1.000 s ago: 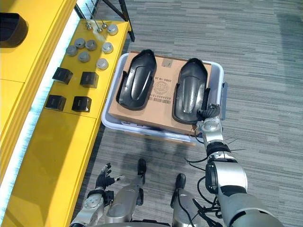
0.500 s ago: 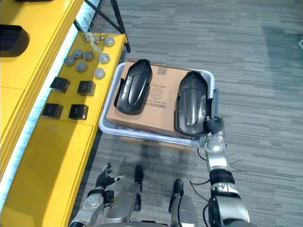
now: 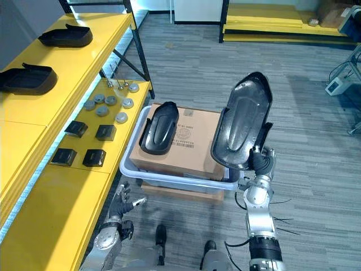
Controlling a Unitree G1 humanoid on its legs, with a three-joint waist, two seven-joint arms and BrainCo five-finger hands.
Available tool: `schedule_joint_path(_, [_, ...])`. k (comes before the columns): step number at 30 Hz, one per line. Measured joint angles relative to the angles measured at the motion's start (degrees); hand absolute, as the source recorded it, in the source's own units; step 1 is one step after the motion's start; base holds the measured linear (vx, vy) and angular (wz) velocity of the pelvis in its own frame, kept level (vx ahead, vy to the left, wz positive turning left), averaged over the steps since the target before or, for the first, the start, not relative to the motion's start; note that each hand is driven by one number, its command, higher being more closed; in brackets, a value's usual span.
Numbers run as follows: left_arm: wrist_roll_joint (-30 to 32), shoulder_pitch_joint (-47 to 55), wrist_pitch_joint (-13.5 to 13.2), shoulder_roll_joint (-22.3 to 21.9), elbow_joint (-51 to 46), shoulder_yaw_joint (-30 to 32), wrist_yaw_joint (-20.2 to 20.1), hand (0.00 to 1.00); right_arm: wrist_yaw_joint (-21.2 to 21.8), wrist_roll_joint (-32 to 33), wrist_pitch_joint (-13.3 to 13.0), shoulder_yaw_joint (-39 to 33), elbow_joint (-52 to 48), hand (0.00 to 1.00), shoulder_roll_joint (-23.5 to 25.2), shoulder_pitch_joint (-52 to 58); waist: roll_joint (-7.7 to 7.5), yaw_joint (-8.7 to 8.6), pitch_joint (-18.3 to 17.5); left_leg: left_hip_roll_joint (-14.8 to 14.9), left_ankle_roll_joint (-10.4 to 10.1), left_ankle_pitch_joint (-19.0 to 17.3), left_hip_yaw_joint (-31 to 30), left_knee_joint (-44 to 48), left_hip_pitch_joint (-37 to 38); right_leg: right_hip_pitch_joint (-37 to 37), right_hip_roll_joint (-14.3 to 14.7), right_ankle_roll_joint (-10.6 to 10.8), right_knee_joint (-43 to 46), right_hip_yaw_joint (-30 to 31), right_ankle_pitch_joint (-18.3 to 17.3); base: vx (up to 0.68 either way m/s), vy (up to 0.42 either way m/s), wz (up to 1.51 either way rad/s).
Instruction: Walk over and take plastic housings, then place them on the shelf
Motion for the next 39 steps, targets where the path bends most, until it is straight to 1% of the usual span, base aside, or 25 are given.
schedule_joint_path(4, [1.20,-1.55,-1.38,-0.22,-4.94,-3.51,1.13,0.00,0.39,-1.86,-0.65,2.80,-2.53,1.00,0.79,0.47,0.14,-0.01,-0.64,0.11,-0.01,-0.01,0.03,0.00,0.89,0.96,0.14,-0.01,-0.25,-0.05,0.00,0.02,-0.003,0.00])
schedule_joint_path(8, [2.40,-3.07,-1.39,-0.73,-6.13,-7.31,1.98,0.00,0.68,-1.92,-1.00,6.10,-3.18,1.00,0.88,0.82,0.12,-0.58,-1.00,0.17,0.00,-0.06,0.37,-0.04,1.78,1.65,0.20,-0.03,-0.60,0.27,0.02,-0.01,0.009,-0.03])
schedule_joint_path(11, [4.94,-4.19,-1.35,-0.98,-6.13,-9.78,2.11,0.00,1.72,-1.87,-1.50,8.47,-3.37,1.00,0.92,0.82,0.07,-0.67,-1.34,0.29,0.06,-0.15,1.49,-0.12,2.20,1.66,0.31,0.09,-0.94,1.36,0.43,-0.02,0.022,-0.17])
schedule_joint_path(15, [7.30,-6.57,-1.13,-1.00,-6.14,-12.73,2.07,0.00,2.87,-1.86,-1.61,11.31,-3.91,1.00,1.01,0.83,0.06,-1.38,-1.42,0.23,0.05,-0.49,2.09,-0.35,2.27,1.71,0.29,0.61,-1.85,1.96,0.96,-0.02,0.028,-0.11])
schedule_joint_path(17, [8.25,-7.17,-1.10,-1.00,-6.20,-13.17,2.13,0.00,2.85,-1.81,-1.60,11.71,-5.29,1.00,0.96,1.01,0.07,-1.40,-1.54,0.23,0.08,-0.51,2.77,-0.35,2.27,1.70,0.31,0.95,-2.28,2.70,1.44,0.00,0.024,-0.16])
schedule_joint_path(19, [8.44,-7.23,-0.77,-0.92,-6.19,-13.36,2.15,0.00,2.87,-1.81,-1.62,11.87,-5.73,1.00,0.81,1.17,0.03,-1.45,-2.41,0.16,0.14,-0.47,3.12,-0.35,2.22,1.75,0.27,0.95,-2.95,3.00,1.87,0.02,0.017,-0.09])
schedule_joint_path(20, [8.54,-7.35,-0.73,-0.90,-6.19,-13.70,2.21,0.00,2.84,-1.69,-1.62,11.86,-5.74,1.00,0.83,1.64,-0.01,-1.47,-3.27,0.12,0.31,-0.37,3.21,-0.35,2.17,1.77,0.23,0.50,-3.08,3.07,2.27,0.05,0.013,-0.03])
schedule_joint_path(23, [10.34,-7.62,-0.25,-0.69,-6.16,-13.78,2.41,0.00,2.82,-1.57,-1.60,11.85,-5.74,1.00,0.75,2.39,0.05,-1.51,-4.47,0.12,0.33,-0.37,3.24,-0.25,2.21,1.84,0.27,0.44,-3.04,3.07,2.32,0.03,0.004,0.00])
schedule_joint_path(25, [11.37,-8.07,0.35,-0.07,-6.04,-13.98,2.60,0.00,2.83,-1.59,-1.60,11.85,-5.73,1.00,0.28,2.44,0.06,-1.56,-4.71,0.18,0.32,-0.36,3.24,-0.24,2.39,1.94,0.33,0.43,-3.08,3.08,2.33,0.00,0.000,0.00])
schedule_joint_path(28, [13.28,-9.10,0.47,0.74,-5.59,-14.11,2.56,0.00,2.84,-1.58,-1.58,11.86,-5.73,1.00,-0.52,2.49,0.08,-1.59,-4.72,0.16,0.30,-0.38,3.22,-0.36,2.70,2.35,0.31,0.55,-3.37,3.09,2.41,0.00,0.000,0.00])
schedule_joint_path(29, [13.99,-9.10,0.50,0.91,-5.47,-14.23,2.55,0.00,2.85,-1.59,-1.58,11.91,-5.73,1.00,-0.78,2.54,0.08,-1.63,-4.74,0.15,0.07,-0.55,3.24,-0.36,2.95,2.69,0.34,0.87,-4.21,3.08,2.62,-0.04,0.032,-0.02])
schedule_joint_path(34, [17.21,-9.19,1.44,1.25,-3.80,-14.30,2.54,0.00,2.95,-1.89,-1.58,12.25,-5.73,1.00,-1.59,3.56,-0.08,-1.66,-6.18,0.13,0.05,-0.59,3.37,-0.38,2.61,3.12,0.41,0.86,-6.08,3.30,3.31,-0.01,0.007,0.00])
schedule_joint_path(39, [17.30,-9.24,1.65,1.43,-2.58,-14.41,2.08,0.00,2.94,-3.99,-1.41,12.47,-5.73,1.00,-2.30,4.52,-0.14,-1.65,-6.62,0.10,0.05,-0.58,3.52,-0.37,2.69,3.62,0.49,0.99,-7.12,3.41,4.17,0.00,0.002,-0.01])
